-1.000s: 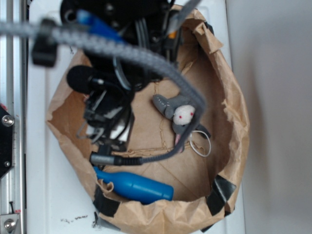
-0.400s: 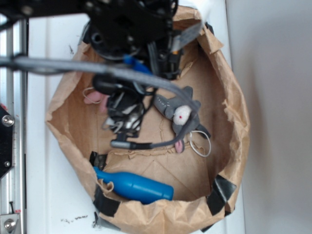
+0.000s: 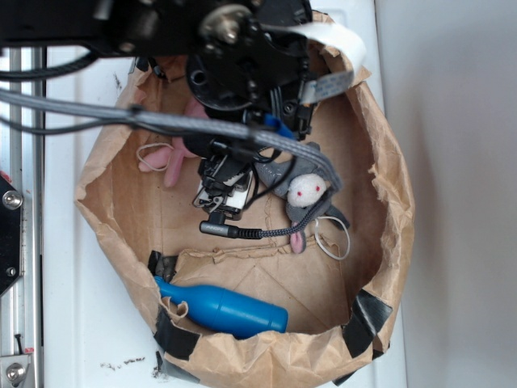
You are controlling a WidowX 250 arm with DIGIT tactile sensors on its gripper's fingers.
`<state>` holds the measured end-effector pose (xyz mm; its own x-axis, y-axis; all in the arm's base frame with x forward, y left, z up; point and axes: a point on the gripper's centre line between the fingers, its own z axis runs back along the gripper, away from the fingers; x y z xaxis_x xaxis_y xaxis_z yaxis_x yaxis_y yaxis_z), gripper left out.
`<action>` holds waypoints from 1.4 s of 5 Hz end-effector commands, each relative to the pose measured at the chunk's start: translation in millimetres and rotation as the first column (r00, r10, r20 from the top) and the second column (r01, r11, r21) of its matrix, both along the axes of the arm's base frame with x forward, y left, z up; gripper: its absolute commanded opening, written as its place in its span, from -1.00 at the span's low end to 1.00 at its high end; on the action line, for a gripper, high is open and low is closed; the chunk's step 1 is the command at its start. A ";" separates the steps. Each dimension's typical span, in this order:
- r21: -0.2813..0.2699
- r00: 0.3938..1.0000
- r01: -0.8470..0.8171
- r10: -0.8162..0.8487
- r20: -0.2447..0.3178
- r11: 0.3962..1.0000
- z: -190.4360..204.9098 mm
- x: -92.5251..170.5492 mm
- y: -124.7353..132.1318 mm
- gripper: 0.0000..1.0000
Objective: Grab the green ball.
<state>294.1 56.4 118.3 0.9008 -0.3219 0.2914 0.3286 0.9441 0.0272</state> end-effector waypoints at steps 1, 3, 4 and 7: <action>0.058 0.999 0.028 -0.030 0.043 0.998 -7.9 0.7 13.2 1.00; 0.040 1.000 0.011 -0.012 0.017 0.999 -10.9 4.7 44.0 1.00; 0.025 0.999 -0.014 0.014 -0.028 1.000 -9.7 5.8 64.6 1.00; 0.127 0.998 -0.059 0.062 -0.018 0.990 -34.1 26.0 66.6 1.00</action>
